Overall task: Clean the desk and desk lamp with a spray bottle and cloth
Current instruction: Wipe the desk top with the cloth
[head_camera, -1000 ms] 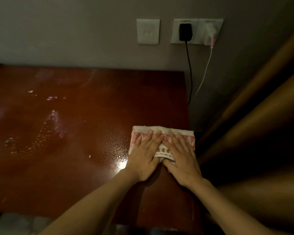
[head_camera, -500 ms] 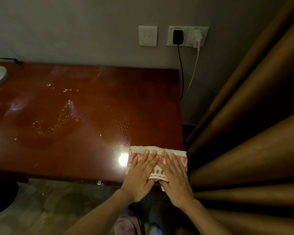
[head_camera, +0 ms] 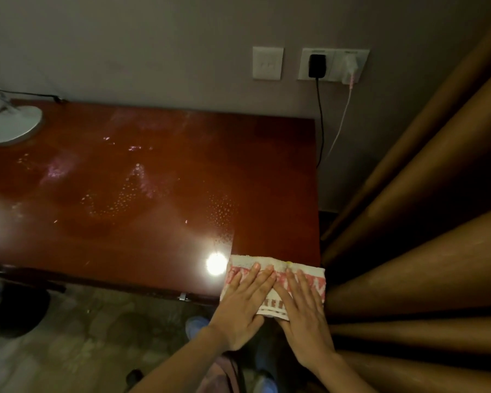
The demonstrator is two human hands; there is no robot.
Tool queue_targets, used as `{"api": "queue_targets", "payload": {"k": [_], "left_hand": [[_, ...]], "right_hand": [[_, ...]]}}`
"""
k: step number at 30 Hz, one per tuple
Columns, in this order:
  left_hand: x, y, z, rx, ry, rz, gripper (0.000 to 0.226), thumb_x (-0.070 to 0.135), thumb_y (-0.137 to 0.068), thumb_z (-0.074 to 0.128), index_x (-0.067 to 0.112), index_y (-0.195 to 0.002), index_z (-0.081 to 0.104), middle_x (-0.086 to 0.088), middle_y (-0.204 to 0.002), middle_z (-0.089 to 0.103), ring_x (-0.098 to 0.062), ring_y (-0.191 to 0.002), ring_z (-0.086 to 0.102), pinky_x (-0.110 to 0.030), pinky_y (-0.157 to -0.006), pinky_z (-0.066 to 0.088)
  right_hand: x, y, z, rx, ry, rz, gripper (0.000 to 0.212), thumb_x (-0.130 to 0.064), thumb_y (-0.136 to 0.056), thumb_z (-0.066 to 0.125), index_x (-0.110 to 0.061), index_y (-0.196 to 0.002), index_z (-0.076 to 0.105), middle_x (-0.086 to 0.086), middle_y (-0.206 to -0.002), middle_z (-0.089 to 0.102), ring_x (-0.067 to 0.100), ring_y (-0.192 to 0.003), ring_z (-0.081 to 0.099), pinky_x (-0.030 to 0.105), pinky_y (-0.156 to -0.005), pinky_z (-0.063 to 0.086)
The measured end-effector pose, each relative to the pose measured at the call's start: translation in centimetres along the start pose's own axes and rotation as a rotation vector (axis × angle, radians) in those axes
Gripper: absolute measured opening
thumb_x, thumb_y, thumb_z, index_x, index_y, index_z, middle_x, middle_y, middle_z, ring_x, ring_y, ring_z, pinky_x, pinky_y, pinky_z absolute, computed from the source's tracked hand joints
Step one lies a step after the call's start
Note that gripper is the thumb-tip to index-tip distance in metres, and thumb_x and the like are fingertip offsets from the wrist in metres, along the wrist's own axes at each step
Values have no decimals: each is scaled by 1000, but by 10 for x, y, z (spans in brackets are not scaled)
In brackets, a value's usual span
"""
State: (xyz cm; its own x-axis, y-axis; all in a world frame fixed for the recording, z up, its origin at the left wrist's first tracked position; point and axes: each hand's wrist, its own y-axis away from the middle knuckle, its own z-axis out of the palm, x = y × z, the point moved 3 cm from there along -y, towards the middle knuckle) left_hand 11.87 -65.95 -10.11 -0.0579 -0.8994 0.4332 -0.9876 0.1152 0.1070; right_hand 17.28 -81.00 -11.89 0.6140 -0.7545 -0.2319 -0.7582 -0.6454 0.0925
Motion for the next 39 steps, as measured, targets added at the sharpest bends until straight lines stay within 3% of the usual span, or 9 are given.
{"api": "queue_targets", "payload": {"k": [4, 9, 14, 18, 21, 24, 28, 35, 39], "left_hand": [[-25, 18, -5, 34, 14, -43, 66, 46, -92, 16, 24, -153, 3, 10, -160, -5, -10, -146, -16, -34, -117, -16], [-80, 52, -22, 39, -18, -112, 67, 52, -93, 16, 26, -153, 1, 14, -160, -8, -11, -147, -11, -32, -118, -14], [-122, 74, -40, 15, -64, -129, 64, 55, -95, 15, 29, -152, 1, 14, -160, -4, -8, -147, -10, -28, -117, -15], [-134, 80, -47, 14, -52, -135, 67, 57, -94, 15, 26, -153, 10, 11, -160, 4, -10, -148, -5, -34, -118, -9], [-134, 79, -46, 5, -28, -152, 68, 48, -91, 29, 28, -153, 10, 12, -160, 6, -12, -148, -1, -34, -118, -7], [-138, 73, -52, -15, -33, -108, 77, 49, -83, 35, 26, -153, 10, 11, -161, 3, -15, -149, -1, -38, -117, -5], [-149, 61, -60, -74, -81, -59, 82, 61, -86, 29, 24, -153, 3, 8, -161, -3, -17, -149, -5, -43, -116, -5], [-174, 15, -78, -214, -163, -9, 94, 80, -80, 28, 16, -150, 26, -3, -158, 23, -23, -145, 17, -46, -112, 9], [-186, -24, -88, -256, -141, -34, 97, 79, -77, 26, 15, -149, 27, -4, -158, 23, -25, -144, 18, -48, -114, 5]], "right_hand": [[-30, -10, 3, -21, -2, -29, 104, -49, -69, 76, -29, -151, 16, 5, -157, 24, 26, -145, 13, 41, -114, 5], [-88, -36, 17, -60, -9, -92, 106, -50, -66, 78, -30, -151, 17, 8, -156, 28, 27, -144, 15, 41, -113, 5], [-141, -54, 24, -52, -61, -75, 104, -45, -53, 87, -27, -143, 38, 11, -151, 37, 29, -141, 22, 44, -110, 10], [-153, -59, 28, -72, -46, -79, 108, -44, -56, 86, -28, -147, 30, 8, -154, 29, 29, -142, 20, 43, -113, 6], [-153, -60, 29, -118, -29, -63, 105, -53, -61, 79, -28, -149, 27, 8, -157, 23, 28, -143, 16, 43, -113, 5], [-149, -66, 27, -160, -6, -50, 98, -66, -64, 61, -28, -148, 29, 10, -157, 22, 30, -143, 17, 43, -114, 3], [-141, -80, 22, -244, 63, -41, 102, -72, -65, 44, -28, -151, 16, 12, -157, 19, 29, -144, 9, 40, -115, -4], [-135, -128, 5, -393, -2, 27, 103, -69, -58, 48, -23, -149, 31, 13, -156, 23, 29, -143, 11, 38, -112, 3], [-126, -167, -1, -457, -53, 59, 107, -64, -56, 51, -23, -151, 23, 10, -159, 13, 27, -145, 8, 36, -113, -1]]}}
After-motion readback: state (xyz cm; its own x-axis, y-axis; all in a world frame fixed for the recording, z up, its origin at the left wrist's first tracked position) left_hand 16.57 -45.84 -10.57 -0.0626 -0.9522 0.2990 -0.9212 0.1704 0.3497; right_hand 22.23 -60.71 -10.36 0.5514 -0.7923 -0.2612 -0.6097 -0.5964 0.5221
